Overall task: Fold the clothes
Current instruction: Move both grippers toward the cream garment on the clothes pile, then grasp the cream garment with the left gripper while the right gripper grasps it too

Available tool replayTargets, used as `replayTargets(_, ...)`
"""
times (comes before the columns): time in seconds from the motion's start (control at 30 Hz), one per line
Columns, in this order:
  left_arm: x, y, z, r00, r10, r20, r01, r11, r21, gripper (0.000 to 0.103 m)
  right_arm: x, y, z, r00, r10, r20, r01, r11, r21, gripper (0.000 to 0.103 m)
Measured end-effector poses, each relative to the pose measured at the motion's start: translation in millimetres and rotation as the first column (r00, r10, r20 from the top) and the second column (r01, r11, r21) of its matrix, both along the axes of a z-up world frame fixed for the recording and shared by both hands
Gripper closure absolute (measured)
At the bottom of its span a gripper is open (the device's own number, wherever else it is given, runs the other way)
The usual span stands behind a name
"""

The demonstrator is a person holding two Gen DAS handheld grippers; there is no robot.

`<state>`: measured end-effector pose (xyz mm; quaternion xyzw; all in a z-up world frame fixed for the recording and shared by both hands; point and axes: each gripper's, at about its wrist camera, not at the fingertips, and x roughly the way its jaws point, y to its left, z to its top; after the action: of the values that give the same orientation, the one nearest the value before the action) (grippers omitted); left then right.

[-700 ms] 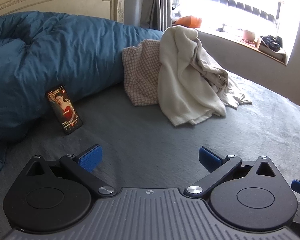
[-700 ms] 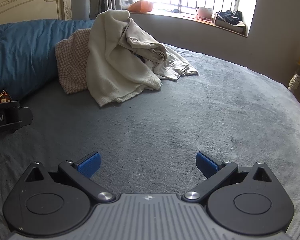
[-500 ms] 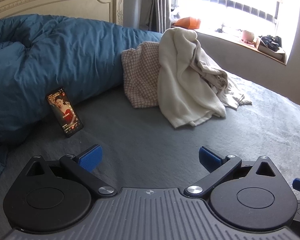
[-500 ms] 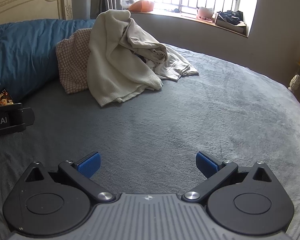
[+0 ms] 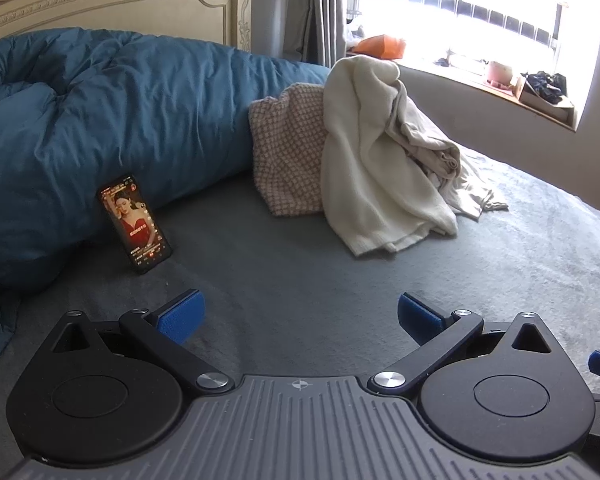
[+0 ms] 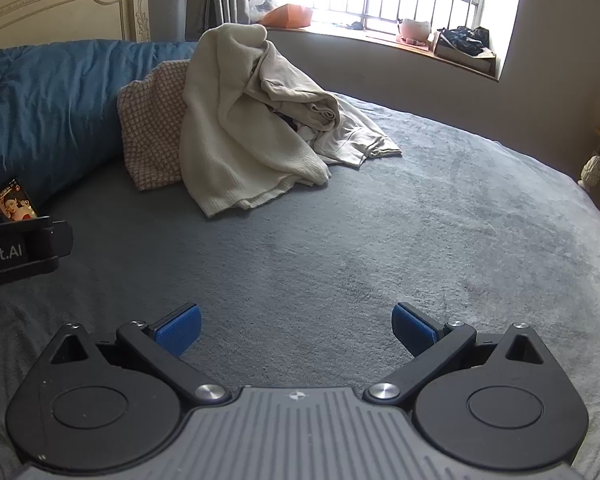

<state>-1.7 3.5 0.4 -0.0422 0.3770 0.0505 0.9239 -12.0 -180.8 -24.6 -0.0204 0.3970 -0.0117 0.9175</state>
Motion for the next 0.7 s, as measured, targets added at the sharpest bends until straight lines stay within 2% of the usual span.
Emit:
replayTargets(0.2,3.2,0.5,-7.9,1.000,-0.001,0.023,0.000,1.000,0.021,0.000,3.6,1.6,-3.1,1.000,0.005,0.002,-0.005,1.000,-0.001,0.000)
replayTargets(0.37,20.6,2.1,-21.4,1.000,-0.001,0.025,0.000,1.000,0.020,0.000,14.9,-3.3,-12.9,1.000,0.003,0.002,-0.003,1.000,0.002,0.000)
replayTargets(0.53,56.6,-2.1,-39.2,0.994,-0.030,0.101,0.027,0.999,0.035,0.000,40.1,-15.4,-27.7,0.999,0.032,0.032,-0.032,0.999,-0.001,0.000)
replayTargets(0.7,110.9,-13.1,-64.5,0.981,-0.102,0.163,0.081,0.988,0.131,0.000,88.7,-37.9,-52.7,0.993,0.074,0.093,-0.076,0.997,0.014,0.000)
